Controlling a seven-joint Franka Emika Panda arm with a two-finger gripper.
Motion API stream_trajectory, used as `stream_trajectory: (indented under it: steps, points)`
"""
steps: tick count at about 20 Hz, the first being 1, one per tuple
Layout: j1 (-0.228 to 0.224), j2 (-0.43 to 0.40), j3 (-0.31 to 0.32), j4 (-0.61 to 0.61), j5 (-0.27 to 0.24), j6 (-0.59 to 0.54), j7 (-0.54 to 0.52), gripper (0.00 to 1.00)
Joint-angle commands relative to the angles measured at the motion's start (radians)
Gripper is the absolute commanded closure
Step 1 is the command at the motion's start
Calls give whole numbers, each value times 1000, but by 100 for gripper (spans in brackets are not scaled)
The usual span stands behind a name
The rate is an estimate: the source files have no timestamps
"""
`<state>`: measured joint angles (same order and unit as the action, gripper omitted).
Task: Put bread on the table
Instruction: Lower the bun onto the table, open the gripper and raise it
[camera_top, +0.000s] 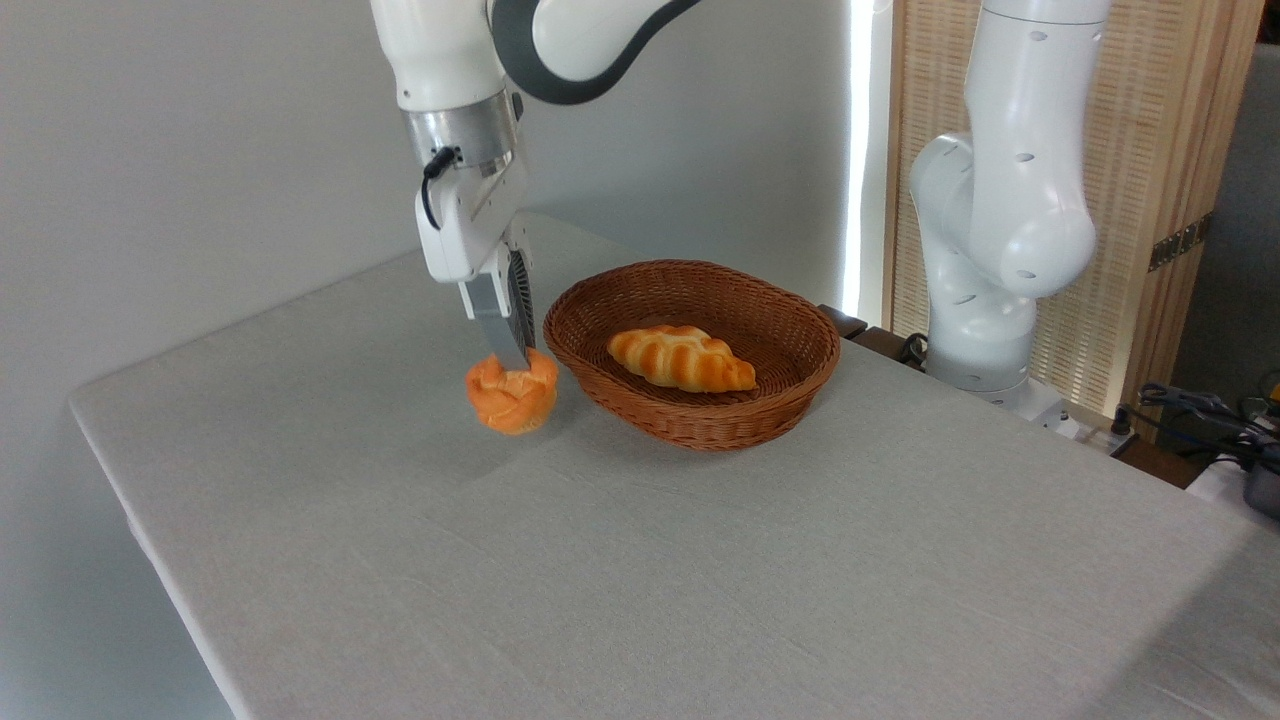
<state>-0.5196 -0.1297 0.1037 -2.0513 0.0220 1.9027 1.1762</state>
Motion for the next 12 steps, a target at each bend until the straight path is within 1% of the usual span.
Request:
stream_trajectory:
  steps: [1,4,6,8,12]
  points:
    - [-3,16,10,13,-17,7,-12,0]
    - [-3,16,10,13,-20,6,-13,0]
    - [-3,13,10,13,-36,4,-41,0]
    - [-3,2,25,17,-36,6,-133,0]
    - [-3,-8,100,82,-34,-4,-434,0]
